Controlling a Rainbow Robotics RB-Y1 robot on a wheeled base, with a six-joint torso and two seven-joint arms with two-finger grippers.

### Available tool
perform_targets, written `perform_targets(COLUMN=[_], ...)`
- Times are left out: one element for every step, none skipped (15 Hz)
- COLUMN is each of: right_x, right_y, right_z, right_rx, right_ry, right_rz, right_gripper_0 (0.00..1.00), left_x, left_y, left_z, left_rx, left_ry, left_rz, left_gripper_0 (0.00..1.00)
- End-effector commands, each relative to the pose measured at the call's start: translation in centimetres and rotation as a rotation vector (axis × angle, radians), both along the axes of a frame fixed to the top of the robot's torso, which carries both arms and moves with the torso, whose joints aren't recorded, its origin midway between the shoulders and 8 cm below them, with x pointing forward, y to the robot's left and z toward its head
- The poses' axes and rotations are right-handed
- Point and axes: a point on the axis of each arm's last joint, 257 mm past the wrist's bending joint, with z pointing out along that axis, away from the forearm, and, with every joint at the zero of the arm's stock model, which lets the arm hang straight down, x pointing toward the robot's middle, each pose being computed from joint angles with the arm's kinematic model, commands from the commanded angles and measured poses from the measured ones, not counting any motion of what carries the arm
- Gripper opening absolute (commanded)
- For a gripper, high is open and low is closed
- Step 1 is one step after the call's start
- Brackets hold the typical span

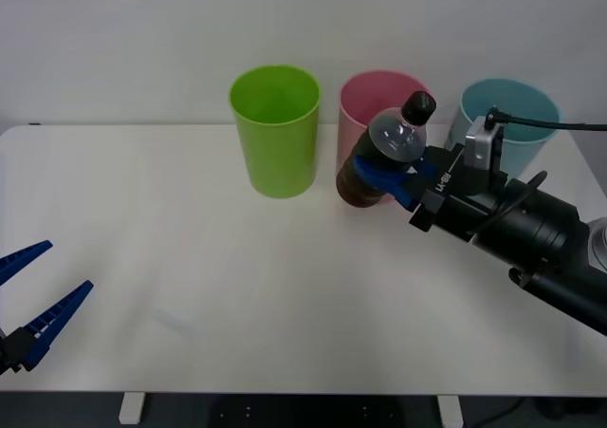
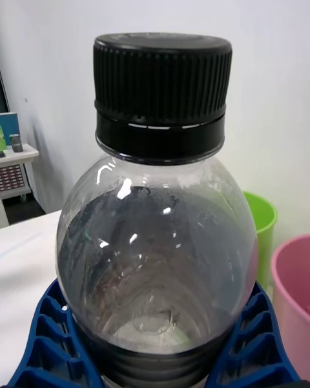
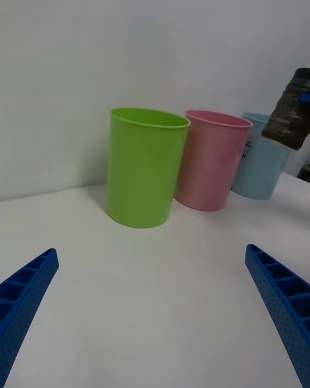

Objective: Grasp the object on the table and drop it into the matching bin: aluminum can to the light blue bin, PET bottle to the pink bin.

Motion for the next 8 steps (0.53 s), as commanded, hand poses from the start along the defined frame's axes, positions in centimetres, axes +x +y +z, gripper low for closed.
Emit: perform_targets(right_x=[0.6, 0.8, 1.0, 1.4, 1.6, 2.1, 2.5, 3.0], right_y=[-0.6, -0.7, -0.8, -1.1, -1.2, -1.5, -1.8, -2.0], right_z=[2.2, 3.0, 3.8, 4.6, 5.3, 6.1, 6.8, 7.5], right_rx=[0.019, 0.032, 0.04, 0.045, 0.052, 0.053, 0.046, 0.045], right_ry=[-0.005, 0.01, 0.014, 0.013, 0.015, 0.009, -0.004, -0.013], right_rz=[0.009, 0.016, 0.019, 0.015, 0.013, 0.003, -0.009, -0.022], right_gripper_0=[0.0, 0.0, 0.0, 0.0, 0.0, 0.0, 0.0, 0.0], left_x=[0.0, 0.0, 0.0, 0.0, 0.0, 0.0, 0.0, 0.0], left_y=[0.0, 0.0, 0.0, 0.0, 0.0, 0.0, 0.0, 0.0], left_z=[0.0, 0.0, 0.0, 0.0, 0.0, 0.0, 0.0, 0.0], left_rx=[0.0, 0.0, 0.0, 0.0, 0.0, 0.0, 0.0, 0.0], left_ry=[0.0, 0.0, 0.0, 0.0, 0.0, 0.0, 0.0, 0.0], left_rz=[0.0, 0.0, 0.0, 0.0, 0.0, 0.0, 0.0, 0.0], left_gripper_0=[1.0, 1.0, 1.0, 1.0, 1.0, 1.0, 1.0, 1.0])
